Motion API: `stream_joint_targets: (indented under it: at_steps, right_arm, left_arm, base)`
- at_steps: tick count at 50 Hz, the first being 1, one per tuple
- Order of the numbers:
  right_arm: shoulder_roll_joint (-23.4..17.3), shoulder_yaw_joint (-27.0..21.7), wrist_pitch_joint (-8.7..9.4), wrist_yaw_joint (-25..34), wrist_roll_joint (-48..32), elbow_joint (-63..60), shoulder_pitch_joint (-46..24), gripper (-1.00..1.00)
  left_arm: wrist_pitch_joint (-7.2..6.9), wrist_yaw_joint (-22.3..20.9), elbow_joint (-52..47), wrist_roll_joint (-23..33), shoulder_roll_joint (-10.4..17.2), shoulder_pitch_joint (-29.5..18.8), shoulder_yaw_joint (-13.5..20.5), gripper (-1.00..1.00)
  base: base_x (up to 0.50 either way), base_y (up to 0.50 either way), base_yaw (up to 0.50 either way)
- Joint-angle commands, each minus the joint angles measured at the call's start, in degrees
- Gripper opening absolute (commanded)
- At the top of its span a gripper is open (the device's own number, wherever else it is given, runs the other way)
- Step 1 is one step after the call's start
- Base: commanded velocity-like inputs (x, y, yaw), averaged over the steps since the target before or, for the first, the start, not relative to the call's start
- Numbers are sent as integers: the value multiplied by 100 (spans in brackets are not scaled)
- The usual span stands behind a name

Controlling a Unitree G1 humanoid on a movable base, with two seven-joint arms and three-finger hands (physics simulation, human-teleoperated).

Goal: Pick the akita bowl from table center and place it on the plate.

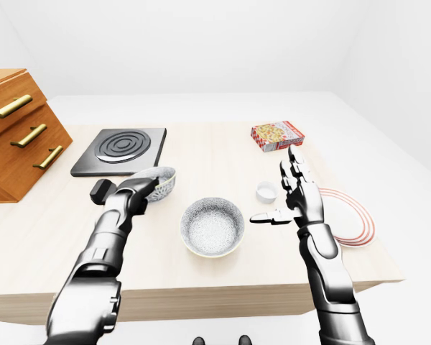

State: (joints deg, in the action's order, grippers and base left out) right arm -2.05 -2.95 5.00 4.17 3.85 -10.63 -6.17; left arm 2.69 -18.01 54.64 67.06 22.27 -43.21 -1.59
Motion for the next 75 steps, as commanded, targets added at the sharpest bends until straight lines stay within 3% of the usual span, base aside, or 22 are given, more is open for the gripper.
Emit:
stream_joint_targets:
  at_steps: [1,3,12,17,25,36,49,59,75]
  right_arm:
    - [-3,3,0,-8,-1,-78,-4,100]
    - [7,22,0,-18,-15,-109,-17,100]
    - [31,83,0,-43,-64,-191,-26,100]
    - [33,105,0,-38,-104,-226,-58,100]
    - [-204,95,0,182,-609,-378,-472,100]
    - [-782,180,0,1393,-2059,-71,-1852,100]
    - [-698,208,0,2534,-3138,66,-2347,100]
    - [-444,393,0,2348,-3561,904,-2853,100]
    - [-364,394,0,2168,-3808,1569,-3171,100]
  left_arm:
    - [231,-2016,-4134,275,225,1536,816,-100]
    - [231,-2199,-4660,177,260,1615,980,-100]
    - [231,-2199,-6000,-88,304,1708,1282,-100]
    - [231,-2199,-6117,-230,289,1563,1267,-100]
    - [231,-2199,-6458,-230,-5,1594,1071,-100]
    - [231,-2199,-6553,-259,-271,1364,844,-100]
    - [231,-2199,-7586,-114,-834,1596,524,-100]
    - [231,-2199,-7802,-114,-1176,1836,283,-100]
    - [231,-2199,-7851,-149,-1315,2098,175,-100]
  base:
    - [0,0,0]
    - [0,0,0]
    - [0,0,0]
    - [0,0,0]
    - [0,0,0]
    - [0,0,0]
    - [0,0,0]
    - [0,0,0]
    - [0,0,0]
